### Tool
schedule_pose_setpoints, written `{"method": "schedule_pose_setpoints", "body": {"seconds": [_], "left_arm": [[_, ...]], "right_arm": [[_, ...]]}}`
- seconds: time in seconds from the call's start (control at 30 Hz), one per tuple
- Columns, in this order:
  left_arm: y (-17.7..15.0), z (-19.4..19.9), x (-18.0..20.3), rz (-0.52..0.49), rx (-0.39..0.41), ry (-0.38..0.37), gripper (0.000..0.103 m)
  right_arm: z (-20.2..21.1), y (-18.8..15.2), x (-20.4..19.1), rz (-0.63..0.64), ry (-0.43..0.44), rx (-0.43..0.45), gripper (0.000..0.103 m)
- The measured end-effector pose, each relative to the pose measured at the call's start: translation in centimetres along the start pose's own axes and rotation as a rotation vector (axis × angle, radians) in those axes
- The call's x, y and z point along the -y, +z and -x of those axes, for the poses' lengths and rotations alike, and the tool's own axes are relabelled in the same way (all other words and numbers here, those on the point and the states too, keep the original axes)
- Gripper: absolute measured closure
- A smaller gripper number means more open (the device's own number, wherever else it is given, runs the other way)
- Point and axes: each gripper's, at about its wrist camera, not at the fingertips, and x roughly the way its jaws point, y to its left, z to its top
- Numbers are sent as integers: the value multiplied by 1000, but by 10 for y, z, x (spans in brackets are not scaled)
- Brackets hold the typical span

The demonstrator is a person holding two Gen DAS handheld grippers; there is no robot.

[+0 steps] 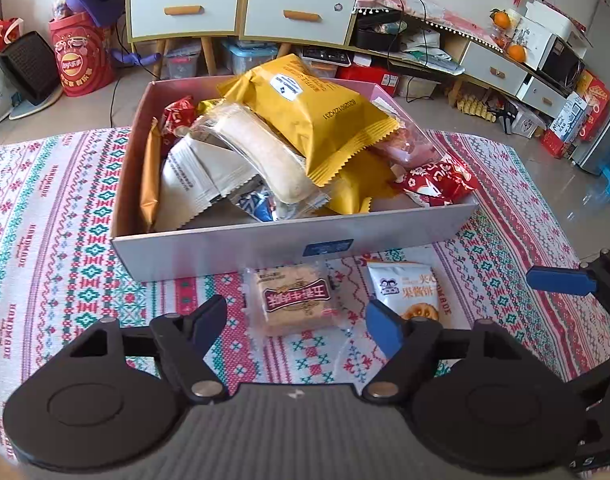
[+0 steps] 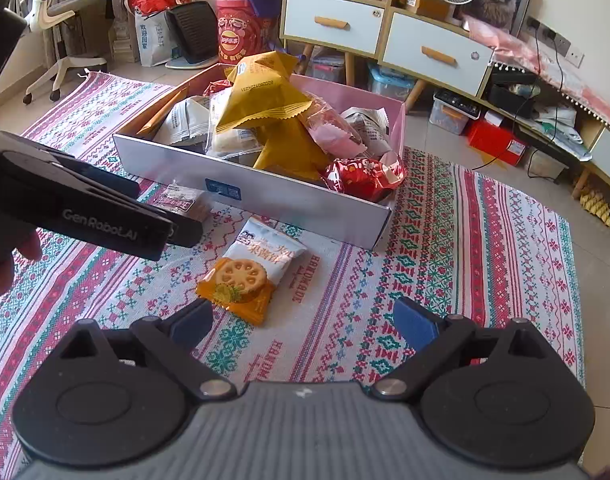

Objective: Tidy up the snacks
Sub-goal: 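Close the left tool on a beige pastry packet while the right tool grasps a lotus biscuit packet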

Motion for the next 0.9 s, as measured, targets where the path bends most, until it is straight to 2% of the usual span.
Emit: {"method": "schedule_pose_setpoints", "body": {"seconds": [0.27,0.43,0.67,0.77,0.9], "left_arm": [[-2,1,2,-14,23,23,55],[-7,8,0,-56,31,60,57],[-17,23,-13,-68,47,66,62],[-18,30,-15,-84,64,63,73],[-18,32,-15,-99,54,54,73]], "right_arm": [[-6,0,0,-41,23,-15,6],[-13,-2,-3,-75,43,-29,6],[-27,-2,-12,-122,70,-49,6],[-29,-2,-15,-142,63,-30,4],[-30,-1,-18,-155,42,5,6]]}}
